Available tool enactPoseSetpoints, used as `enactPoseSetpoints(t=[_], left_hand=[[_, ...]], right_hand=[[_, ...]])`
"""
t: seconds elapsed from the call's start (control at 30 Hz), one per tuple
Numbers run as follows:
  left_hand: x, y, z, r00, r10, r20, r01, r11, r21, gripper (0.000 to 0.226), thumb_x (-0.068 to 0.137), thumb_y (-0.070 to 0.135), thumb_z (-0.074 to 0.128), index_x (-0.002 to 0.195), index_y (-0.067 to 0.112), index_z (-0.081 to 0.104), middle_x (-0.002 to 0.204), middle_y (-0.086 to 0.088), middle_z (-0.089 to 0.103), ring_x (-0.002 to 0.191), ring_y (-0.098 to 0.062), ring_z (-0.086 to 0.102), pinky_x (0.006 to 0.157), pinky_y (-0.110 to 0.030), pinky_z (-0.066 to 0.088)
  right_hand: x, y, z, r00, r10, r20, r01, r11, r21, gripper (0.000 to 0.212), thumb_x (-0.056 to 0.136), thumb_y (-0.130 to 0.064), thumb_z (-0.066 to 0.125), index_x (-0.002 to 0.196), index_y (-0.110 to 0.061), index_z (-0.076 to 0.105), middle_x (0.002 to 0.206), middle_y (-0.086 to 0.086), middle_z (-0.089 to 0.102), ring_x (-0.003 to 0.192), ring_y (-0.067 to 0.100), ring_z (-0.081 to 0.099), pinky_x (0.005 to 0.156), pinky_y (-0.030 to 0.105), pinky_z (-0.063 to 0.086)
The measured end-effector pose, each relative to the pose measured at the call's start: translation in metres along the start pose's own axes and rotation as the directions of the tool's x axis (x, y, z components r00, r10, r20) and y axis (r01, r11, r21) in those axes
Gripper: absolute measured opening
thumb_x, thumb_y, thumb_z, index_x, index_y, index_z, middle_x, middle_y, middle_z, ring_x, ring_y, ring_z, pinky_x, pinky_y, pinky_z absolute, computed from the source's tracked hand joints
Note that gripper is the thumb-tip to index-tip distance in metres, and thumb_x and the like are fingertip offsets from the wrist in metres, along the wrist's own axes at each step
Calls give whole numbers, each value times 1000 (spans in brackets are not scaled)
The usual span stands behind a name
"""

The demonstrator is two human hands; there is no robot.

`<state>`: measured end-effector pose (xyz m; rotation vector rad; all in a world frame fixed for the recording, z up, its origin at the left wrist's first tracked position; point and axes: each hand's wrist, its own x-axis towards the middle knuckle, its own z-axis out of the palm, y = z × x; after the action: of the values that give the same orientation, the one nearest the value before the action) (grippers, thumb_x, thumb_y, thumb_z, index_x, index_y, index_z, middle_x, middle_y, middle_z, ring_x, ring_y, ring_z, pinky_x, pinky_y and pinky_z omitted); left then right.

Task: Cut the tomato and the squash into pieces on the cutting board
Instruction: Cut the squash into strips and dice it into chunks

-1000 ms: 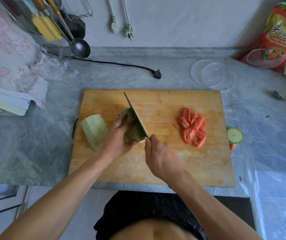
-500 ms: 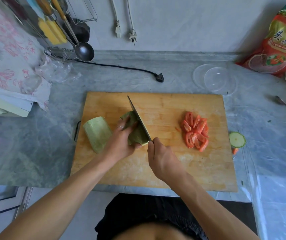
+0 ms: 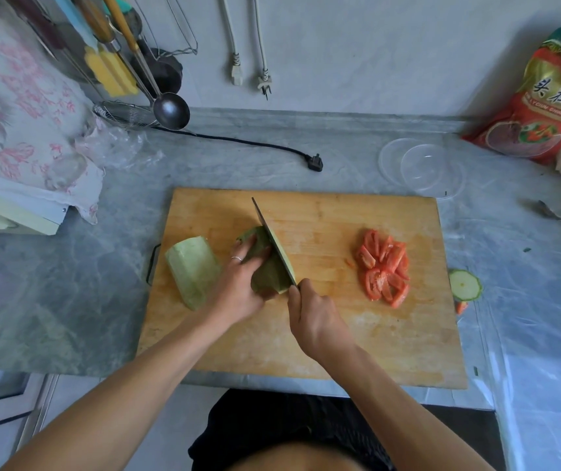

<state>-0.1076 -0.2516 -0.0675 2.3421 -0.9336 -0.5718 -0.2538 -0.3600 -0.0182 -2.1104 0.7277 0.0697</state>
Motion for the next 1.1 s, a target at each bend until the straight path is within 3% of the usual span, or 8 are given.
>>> enactPoseSetpoints(t=[0.47, 0.63, 0.73, 0.8, 0.83, 0.9, 1.0, 1.1], left_hand=[[-4, 6, 0, 999, -38, 18, 38, 999, 22, 88, 76, 33, 83, 151, 29, 36, 165, 1, 10, 152, -26, 8, 118, -46, 29], [-4, 6, -6, 998, -6, 59, 7, 1000, -6, 88, 72, 40, 83, 148, 29, 41, 163, -1, 18, 150, -25, 20, 115, -42, 35], [-4, 11, -24, 999, -22, -36, 21, 998, -53, 87, 67, 42, 82, 144, 20, 46, 155, -1, 31, 141, -18, 35, 111, -27, 34], [-1, 18, -43, 984, 124, -129, -104, 983, 151, 83, 72, 32, 83, 143, 19, 43, 153, -2, 29, 141, -19, 31, 111, -31, 34], [6, 25, -53, 959, 265, -103, -223, 925, 308, 79, 73, 28, 82, 142, 19, 45, 152, -3, 31, 143, -22, 27, 116, -39, 31], [25, 44, -69, 900, 393, 189, -430, 727, 536, 68, 78, 22, 77, 141, 23, 50, 150, -1, 40, 146, -24, 21, 123, -48, 12], [58, 73, -68, 756, 242, 608, -643, 446, 622, 59, 79, 11, 63, 135, 29, 57, 134, 6, 59, 139, -20, 33, 123, -45, -3], [75, 89, -59, 684, 89, 724, -706, 331, 626, 54, 83, 5, 61, 130, 31, 62, 117, 5, 69, 124, -18, 51, 123, -47, 6]], right_hand=[[-9, 7, -6, 999, 27, 26, -27, 1000, 1, 33, 106, -35, 34, 83, -11, 37, 59, 10, 46, 46, 27, 37, 42, 31, 20], [-8, 1, -2, 1000, -4, 1, 4, 1000, -25, 31, 106, -35, 35, 86, -11, 39, 57, 7, 44, 43, 26, 39, 40, 32, 20], [-9, 2, -2, 1000, 2, 16, -2, 1000, -23, 32, 106, -36, 34, 88, -10, 41, 60, 9, 49, 46, 28, 42, 40, 34, 25], [-9, 3, -1, 999, 11, 30, -11, 1000, -17, 33, 106, -37, 34, 91, -10, 42, 62, 11, 53, 49, 32, 46, 43, 36, 29], [-7, 3, -2, 1000, 10, 27, -9, 1000, -19, 32, 106, -38, 34, 91, -10, 41, 62, 11, 52, 51, 34, 46, 46, 36, 30], [-6, 3, -1, 999, 12, 33, -11, 999, -39, 31, 106, -37, 34, 90, -12, 38, 60, 6, 47, 51, 33, 42, 51, 36, 29], [-6, 2, 1, 999, 37, 24, -36, 998, -43, 29, 105, -37, 34, 90, -13, 38, 61, 5, 46, 51, 30, 41, 52, 35, 30], [-7, 0, 3, 998, 63, 23, -62, 996, -59, 30, 105, -39, 33, 90, -14, 39, 66, 8, 49, 51, 29, 42, 51, 38, 35]])
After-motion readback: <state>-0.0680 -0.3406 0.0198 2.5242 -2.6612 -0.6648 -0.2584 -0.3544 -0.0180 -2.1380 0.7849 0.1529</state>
